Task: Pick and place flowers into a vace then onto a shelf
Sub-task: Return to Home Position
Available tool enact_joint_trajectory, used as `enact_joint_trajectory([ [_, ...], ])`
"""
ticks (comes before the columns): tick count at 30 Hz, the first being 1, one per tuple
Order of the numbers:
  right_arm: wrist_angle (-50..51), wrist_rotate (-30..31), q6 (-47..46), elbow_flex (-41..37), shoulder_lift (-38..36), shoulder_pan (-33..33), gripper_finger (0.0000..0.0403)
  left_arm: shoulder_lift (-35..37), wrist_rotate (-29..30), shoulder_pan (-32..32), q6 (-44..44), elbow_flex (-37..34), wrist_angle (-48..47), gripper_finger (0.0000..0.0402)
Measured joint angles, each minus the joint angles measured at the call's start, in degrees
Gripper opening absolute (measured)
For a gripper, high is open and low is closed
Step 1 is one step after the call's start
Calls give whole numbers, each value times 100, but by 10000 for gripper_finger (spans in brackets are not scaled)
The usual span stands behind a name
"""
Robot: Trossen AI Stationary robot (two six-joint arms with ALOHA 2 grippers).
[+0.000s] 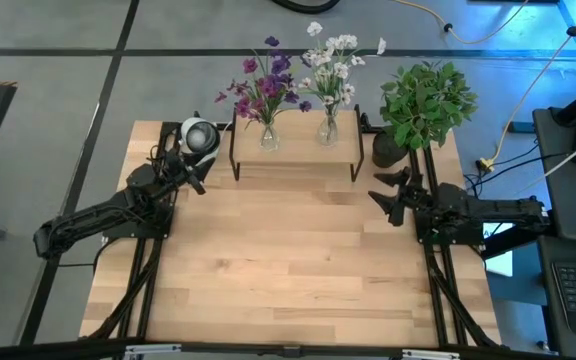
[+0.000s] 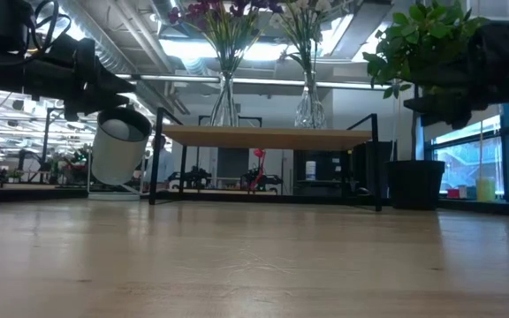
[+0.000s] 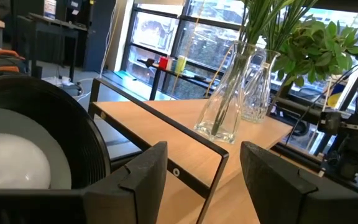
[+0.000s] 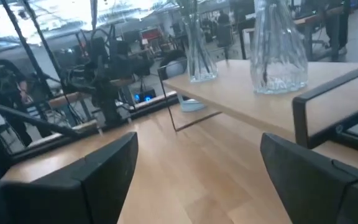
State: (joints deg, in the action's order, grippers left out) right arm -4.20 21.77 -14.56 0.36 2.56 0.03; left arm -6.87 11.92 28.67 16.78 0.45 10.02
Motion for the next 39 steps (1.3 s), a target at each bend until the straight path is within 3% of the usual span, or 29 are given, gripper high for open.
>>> enact_joint_trajectory([
  [6, -40, 125, 461, 0, 49, 0, 339, 0, -2, 1, 0, 0, 3, 196],
  [39, -42, 112, 454, 2, 49, 2, 339, 0, 0, 1, 2, 2, 5, 196],
])
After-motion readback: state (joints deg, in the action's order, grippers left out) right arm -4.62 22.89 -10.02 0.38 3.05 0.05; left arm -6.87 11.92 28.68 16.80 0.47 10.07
